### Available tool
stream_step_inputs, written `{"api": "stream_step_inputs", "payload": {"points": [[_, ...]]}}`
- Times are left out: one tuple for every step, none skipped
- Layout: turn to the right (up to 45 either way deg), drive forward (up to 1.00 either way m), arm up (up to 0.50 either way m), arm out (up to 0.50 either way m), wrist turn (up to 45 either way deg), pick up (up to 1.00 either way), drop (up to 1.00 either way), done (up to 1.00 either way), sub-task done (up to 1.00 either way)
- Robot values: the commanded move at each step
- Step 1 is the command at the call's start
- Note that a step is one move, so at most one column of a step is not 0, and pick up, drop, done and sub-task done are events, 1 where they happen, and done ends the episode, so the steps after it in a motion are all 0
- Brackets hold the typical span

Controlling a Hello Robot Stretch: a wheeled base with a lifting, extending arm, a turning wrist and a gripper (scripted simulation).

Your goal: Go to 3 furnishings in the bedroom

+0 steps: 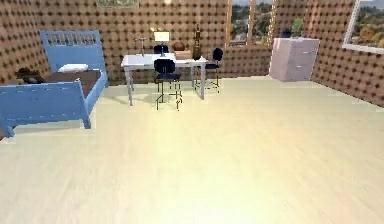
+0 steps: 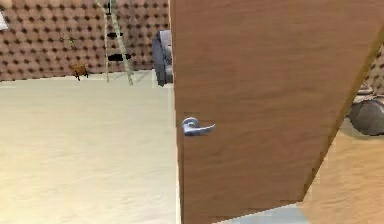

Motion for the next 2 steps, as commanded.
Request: {"api": "stream_step_inputs", "payload": {"points": [[-3.0, 0.0, 0.0, 0.0, 0.0, 0.0, 0.0, 0.0, 0.0], [0.0, 0.1, 0.0, 0.0, 0.0, 0.0, 0.0, 0.0, 0.0]]}}
